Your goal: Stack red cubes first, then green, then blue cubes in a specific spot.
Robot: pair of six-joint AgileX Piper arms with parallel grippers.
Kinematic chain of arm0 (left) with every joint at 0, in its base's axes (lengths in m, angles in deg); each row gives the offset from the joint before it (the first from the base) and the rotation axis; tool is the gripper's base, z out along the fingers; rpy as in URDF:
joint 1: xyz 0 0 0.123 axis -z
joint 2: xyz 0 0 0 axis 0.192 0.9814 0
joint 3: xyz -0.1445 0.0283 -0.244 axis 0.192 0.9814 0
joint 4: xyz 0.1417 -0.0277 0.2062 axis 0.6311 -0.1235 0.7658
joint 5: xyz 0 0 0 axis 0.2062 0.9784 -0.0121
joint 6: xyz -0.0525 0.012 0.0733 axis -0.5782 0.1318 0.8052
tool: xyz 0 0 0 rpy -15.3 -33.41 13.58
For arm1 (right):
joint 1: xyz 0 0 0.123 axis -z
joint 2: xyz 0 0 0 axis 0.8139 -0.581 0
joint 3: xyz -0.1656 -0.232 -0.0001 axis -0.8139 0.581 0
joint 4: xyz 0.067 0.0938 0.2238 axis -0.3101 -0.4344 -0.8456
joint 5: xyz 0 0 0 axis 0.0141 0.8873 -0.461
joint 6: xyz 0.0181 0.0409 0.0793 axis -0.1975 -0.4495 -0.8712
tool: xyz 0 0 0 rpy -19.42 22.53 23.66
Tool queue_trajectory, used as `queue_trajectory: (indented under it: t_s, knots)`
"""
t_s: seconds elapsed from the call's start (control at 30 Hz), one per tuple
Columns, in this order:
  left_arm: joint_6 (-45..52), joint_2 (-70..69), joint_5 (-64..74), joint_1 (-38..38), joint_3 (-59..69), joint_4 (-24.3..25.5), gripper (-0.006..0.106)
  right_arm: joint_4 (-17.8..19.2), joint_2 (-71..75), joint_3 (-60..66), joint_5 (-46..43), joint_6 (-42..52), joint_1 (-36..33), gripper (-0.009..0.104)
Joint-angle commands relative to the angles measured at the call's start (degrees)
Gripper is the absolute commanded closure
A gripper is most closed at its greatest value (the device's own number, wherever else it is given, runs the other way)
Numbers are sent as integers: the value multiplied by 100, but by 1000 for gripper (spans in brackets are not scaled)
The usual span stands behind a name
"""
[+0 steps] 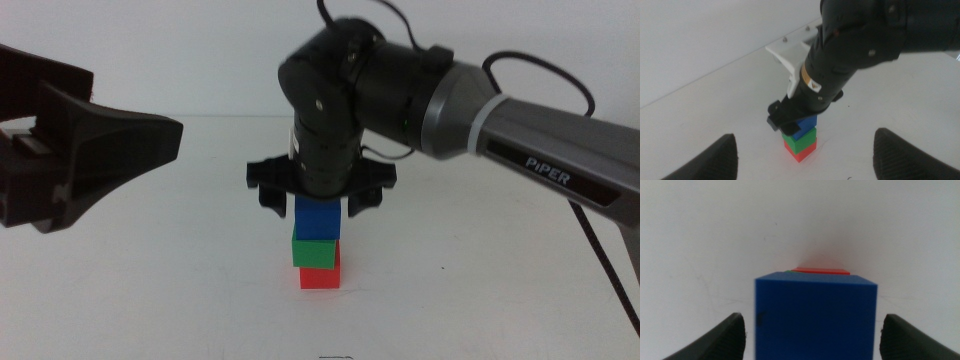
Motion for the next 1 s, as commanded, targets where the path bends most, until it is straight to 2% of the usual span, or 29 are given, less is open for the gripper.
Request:
queue_trajectory:
  t_s: [0.0,0.17,0.27,0.33,0.43,0.5,0.57,0.67,0.87,0.97]
  knots:
    - [-9,-20,-388,7,-136,-63,9,165,371,-490,207,148,11,22]
    - [-9,-20,-388,7,-136,-63,9,145,417,-1277,571,550,11,22]
    - [-9,-20,-386,7,-136,-63,9,344,541,-1600,565,709,20,22]
    - [-9,-20,-389,7,-136,-63,9,658,680,-1660,565,788,36,22]
    - [-9,-20,-389,7,-136,-63,9,1363,945,-1660,565,957,75,22]
    - [-9,-20,-389,7,-136,-63,9,1685,1128,-1660,565,1205,130,22]
    - [-9,-20,-389,7,-136,-63,9,1857,1363,-1660,565,1516,259,22]
    - [-9,-20,-389,7,-136,-63,9,1786,1729,-1660,565,2058,577,22]
    - [-9,-20,-389,7,-136,-63,9,1410,2701,-1299,570,2759,1460,23]
    - [-9,-20,-389,7,-136,-63,9,1455,3306,-683,559,2812,1859,25]
